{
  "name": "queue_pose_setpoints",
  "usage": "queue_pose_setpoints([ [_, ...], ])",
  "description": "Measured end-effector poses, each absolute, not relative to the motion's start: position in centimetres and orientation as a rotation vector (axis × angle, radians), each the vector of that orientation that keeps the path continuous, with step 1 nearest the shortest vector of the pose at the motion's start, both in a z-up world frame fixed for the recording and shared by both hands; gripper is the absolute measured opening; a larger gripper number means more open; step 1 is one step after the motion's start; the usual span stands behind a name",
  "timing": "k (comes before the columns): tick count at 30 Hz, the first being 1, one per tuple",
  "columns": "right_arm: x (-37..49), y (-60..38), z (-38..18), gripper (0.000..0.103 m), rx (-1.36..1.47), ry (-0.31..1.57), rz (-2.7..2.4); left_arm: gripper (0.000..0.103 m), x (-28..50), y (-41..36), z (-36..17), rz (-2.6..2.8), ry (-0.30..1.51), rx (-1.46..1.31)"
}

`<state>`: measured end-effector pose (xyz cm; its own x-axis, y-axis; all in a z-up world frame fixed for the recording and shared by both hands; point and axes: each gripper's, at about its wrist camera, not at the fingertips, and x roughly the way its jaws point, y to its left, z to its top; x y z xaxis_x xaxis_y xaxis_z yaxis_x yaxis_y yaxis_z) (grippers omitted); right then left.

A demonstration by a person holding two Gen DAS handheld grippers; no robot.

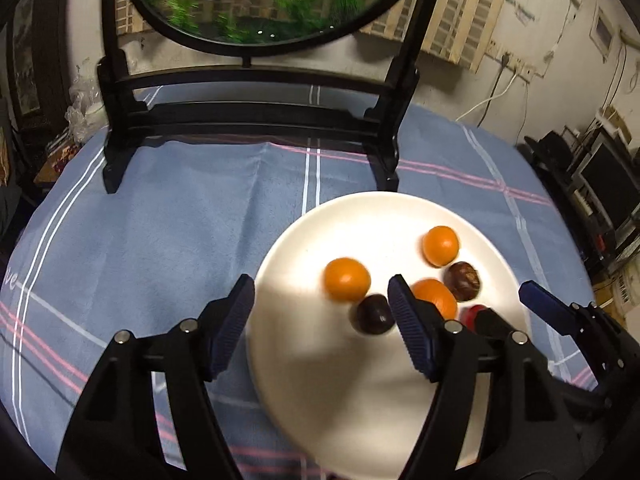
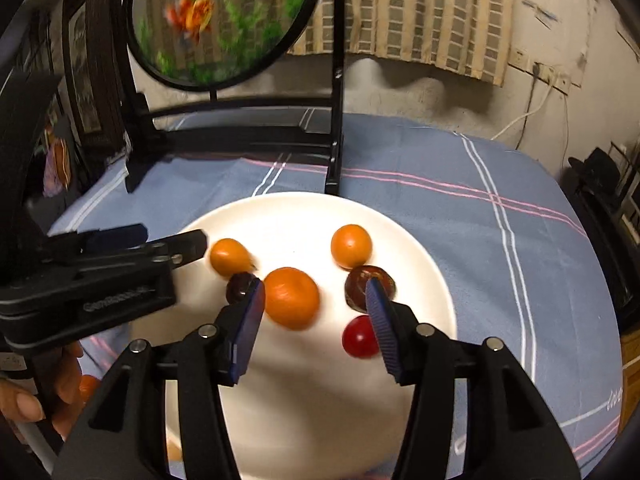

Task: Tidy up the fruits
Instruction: 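Carry both oranges onto the white plate and open both tools, then withdraw both open tools back toward the remaining fruits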

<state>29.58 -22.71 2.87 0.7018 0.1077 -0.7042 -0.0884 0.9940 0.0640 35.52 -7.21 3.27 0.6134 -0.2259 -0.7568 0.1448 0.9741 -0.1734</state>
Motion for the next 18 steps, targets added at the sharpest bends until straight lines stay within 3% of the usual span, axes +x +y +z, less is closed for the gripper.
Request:
queue_pose_setpoints([
  [7,23.8,-24.6,4.2,0.054,0.082,0.782,0.116,0.090,28.8,-6.7,6.5,-0.237,0.798,-0.027],
  [9,21.6,-25.3,4.2,0.069,0.116,0.779,0.108,0.091,26.8,-6.5,6.7,-0.253,0.789,-0.008],
  [18,13.4,-27.4,1.6,0.069,0.232,0.799,0.097,0.094,18.1,-4.6,4.3,-0.274,0.782,0.066],
])
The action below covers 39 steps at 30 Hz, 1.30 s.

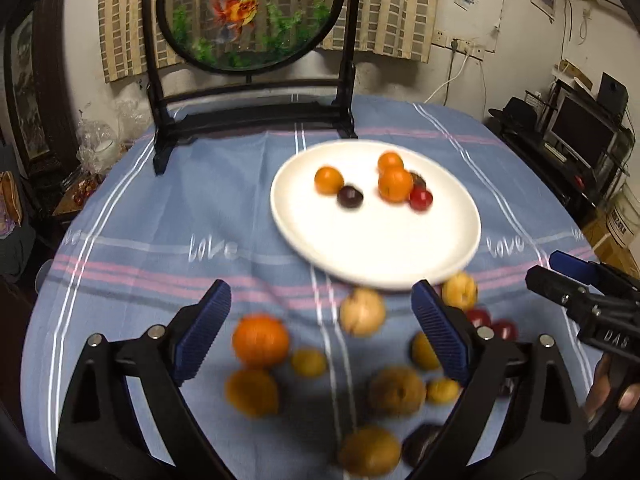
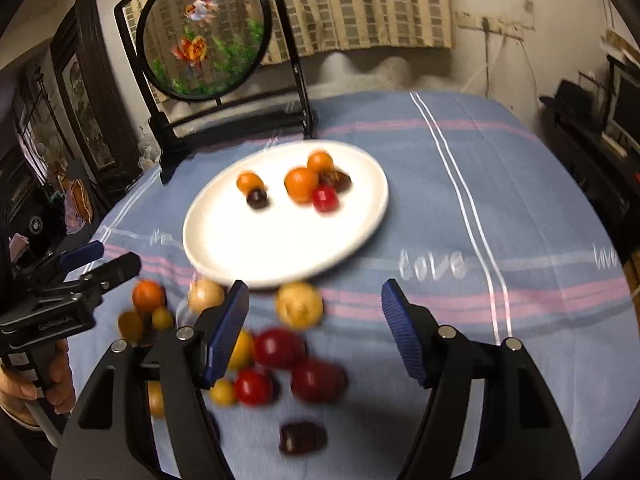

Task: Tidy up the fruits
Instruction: 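Withdraw both open tools back toward the remaining fruits, then grasp the brown round fruit with the left tool while the right tool grasps a dark plum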

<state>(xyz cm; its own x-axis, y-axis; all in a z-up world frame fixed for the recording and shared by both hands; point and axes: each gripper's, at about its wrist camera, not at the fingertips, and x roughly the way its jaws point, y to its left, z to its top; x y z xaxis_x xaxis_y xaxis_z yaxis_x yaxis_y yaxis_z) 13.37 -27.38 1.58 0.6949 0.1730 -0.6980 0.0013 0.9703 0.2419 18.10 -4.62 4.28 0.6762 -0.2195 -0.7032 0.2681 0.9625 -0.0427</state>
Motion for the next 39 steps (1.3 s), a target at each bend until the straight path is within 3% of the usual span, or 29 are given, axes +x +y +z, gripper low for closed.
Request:
queue_pose_setpoints([
  [3,11.9,-27.4,-0.1,0.069,0.275,0.854,0.102,0.094,16.3,-4.1,2.3,-0.290,0.857,0.098],
  [11,8.0,-26.4,-2.4,0.069,0.251,0.884,0.119,0.094,12.3,-3.1,0.4,-0.281,0.838,0.161],
  [39,5.6,-26.6,-3.5,0.069,0.346,0.855,0.151,0.095,10.4,-3.6,-2.5,-0.328,0.903,0.123],
])
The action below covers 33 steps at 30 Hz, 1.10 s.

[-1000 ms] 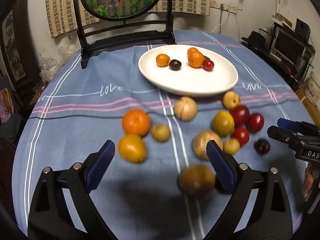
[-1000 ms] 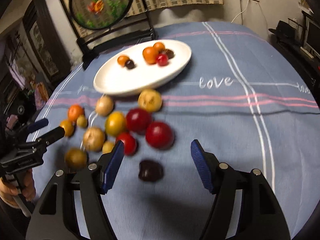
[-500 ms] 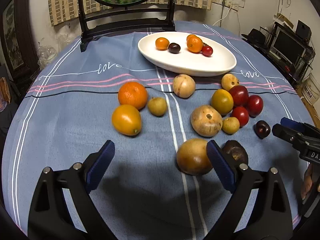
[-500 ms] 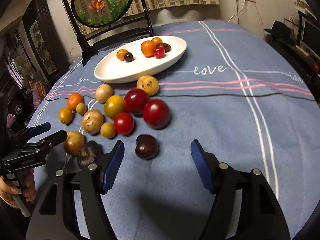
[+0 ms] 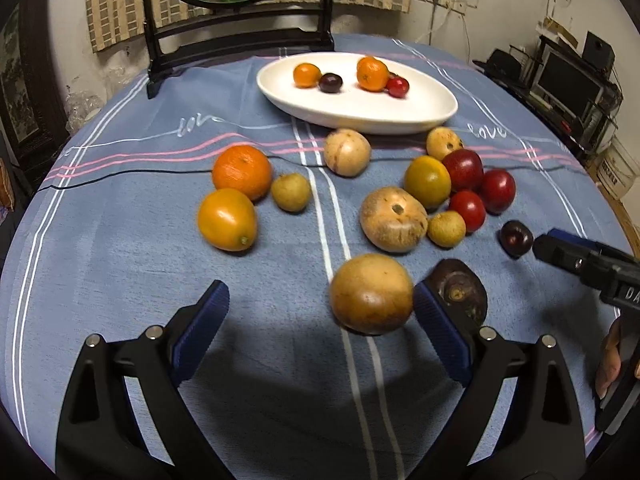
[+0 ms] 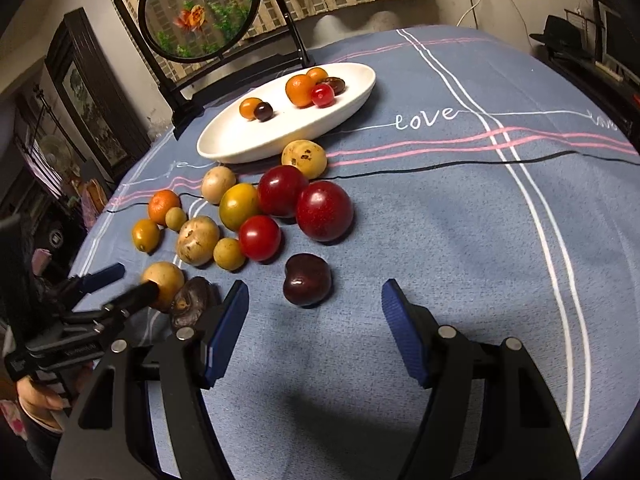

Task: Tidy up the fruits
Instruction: 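Grasp the brown round fruit with the left tool while the right tool grasps a dark plum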

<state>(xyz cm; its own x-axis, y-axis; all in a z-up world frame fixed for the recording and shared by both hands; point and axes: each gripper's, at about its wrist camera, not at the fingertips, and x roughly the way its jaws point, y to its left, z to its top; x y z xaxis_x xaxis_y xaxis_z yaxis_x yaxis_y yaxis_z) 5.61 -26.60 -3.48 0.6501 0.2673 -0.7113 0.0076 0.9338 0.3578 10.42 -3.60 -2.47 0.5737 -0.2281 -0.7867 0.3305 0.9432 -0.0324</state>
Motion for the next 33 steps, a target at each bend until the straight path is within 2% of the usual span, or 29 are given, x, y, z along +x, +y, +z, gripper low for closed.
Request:
queue_pose_setpoints([
  [12,5.6,-26.8,-3.5,0.069,0.377,0.842,0.171,0.094,11.2,-4.2,-4.2,-0.316,0.981,0.130],
  [14,5.7,-26.7,-3.6,0.069,0.372,0.848,0.171,0.090,11.4,-4.5,-4.2,-0.313,0.977,0.134],
  [16,5.7,-26.6,-3.6,0.069,0.369,0.853,0.171,0.074,11.3,-4.9,-3.9,-0.332,0.961,0.127],
  [19,5.6,-26.6,-3.5,0.069,0.365,0.852,0.167,0.056,11.1,-5.6,-3.7,-0.355,0.946,0.148],
  [21,5.5,-26.5,-3.4,0.069,0.358,0.848,0.164,0.049,10.9,-5.8,-3.6,-0.374,0.939,0.148],
  [33,5.3,-19.6,-3.0,0.070,0.084,0.957,0.332,0.046,11.2,-4.4,-3.5,-0.384,0.944,0.065],
])
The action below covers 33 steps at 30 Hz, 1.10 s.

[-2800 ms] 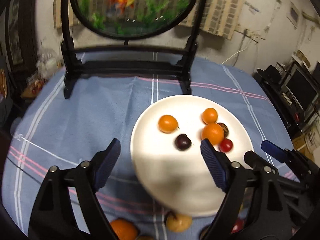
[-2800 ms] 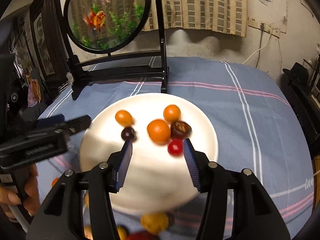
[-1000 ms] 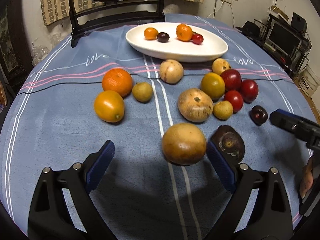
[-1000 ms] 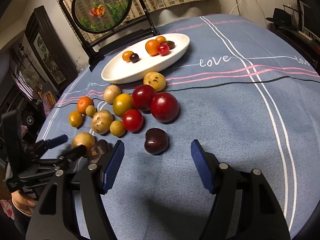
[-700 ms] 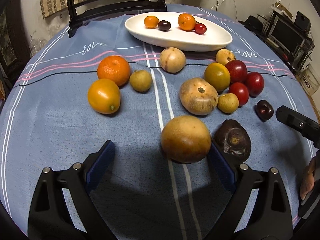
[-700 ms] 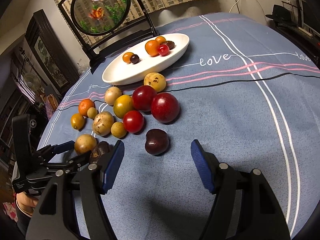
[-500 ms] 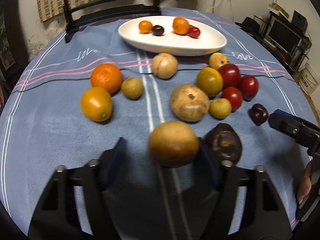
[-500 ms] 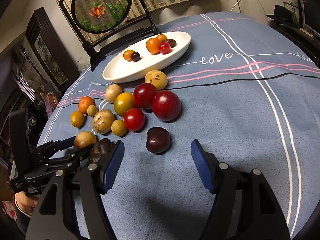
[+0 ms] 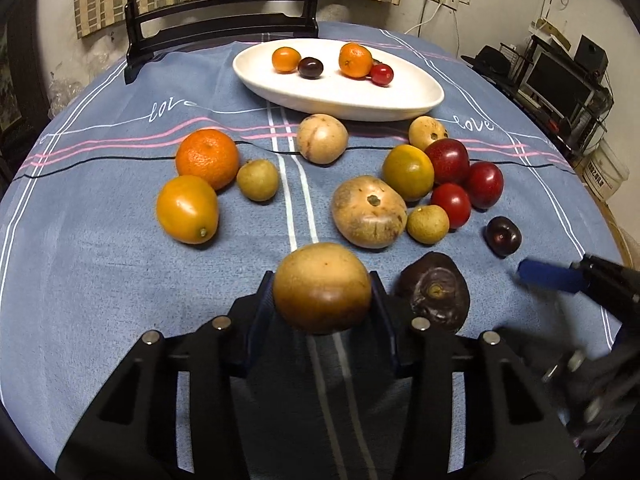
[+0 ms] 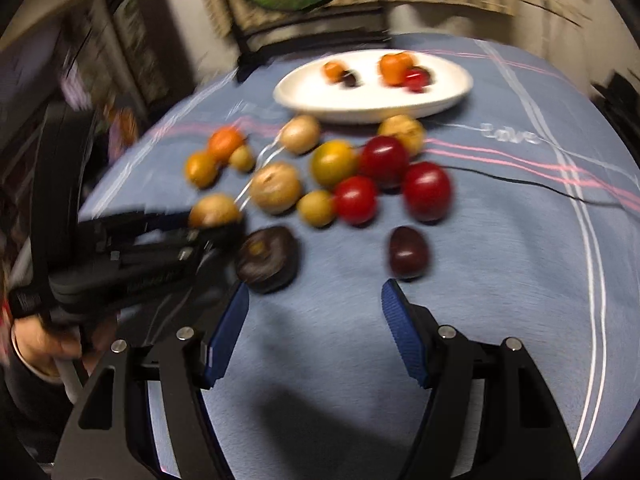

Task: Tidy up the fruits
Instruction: 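Grasp the brown round fruit with the left tool while the right tool grasps a dark plum, then carry the brown fruit and dark plum onto the plate and open both tools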

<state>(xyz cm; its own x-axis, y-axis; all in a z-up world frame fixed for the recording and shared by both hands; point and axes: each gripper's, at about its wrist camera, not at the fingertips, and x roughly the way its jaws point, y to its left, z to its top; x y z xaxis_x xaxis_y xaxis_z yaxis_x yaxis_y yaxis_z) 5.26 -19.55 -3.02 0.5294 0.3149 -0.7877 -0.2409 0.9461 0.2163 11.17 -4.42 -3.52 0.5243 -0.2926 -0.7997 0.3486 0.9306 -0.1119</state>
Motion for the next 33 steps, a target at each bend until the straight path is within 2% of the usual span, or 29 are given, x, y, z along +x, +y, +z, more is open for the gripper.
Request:
queue_pose_setpoints([
  [15,7.9,-14.3,-4.3,0.069,-0.128,0.999,0.351,0.046,11.3,-3.8,-3.6,-0.403,0.951,0.027],
  [21,8.4,-14.1,-4.2,0.046,-0.114,0.976,0.346,0.046,11.4,-3.7,-3.7,-0.404,0.951,0.025],
  [33,6.4,-18.9,-3.2,0.045,0.012,0.953,0.276,0.046,11.0,-4.3,-3.6,-0.391,0.945,0.054],
])
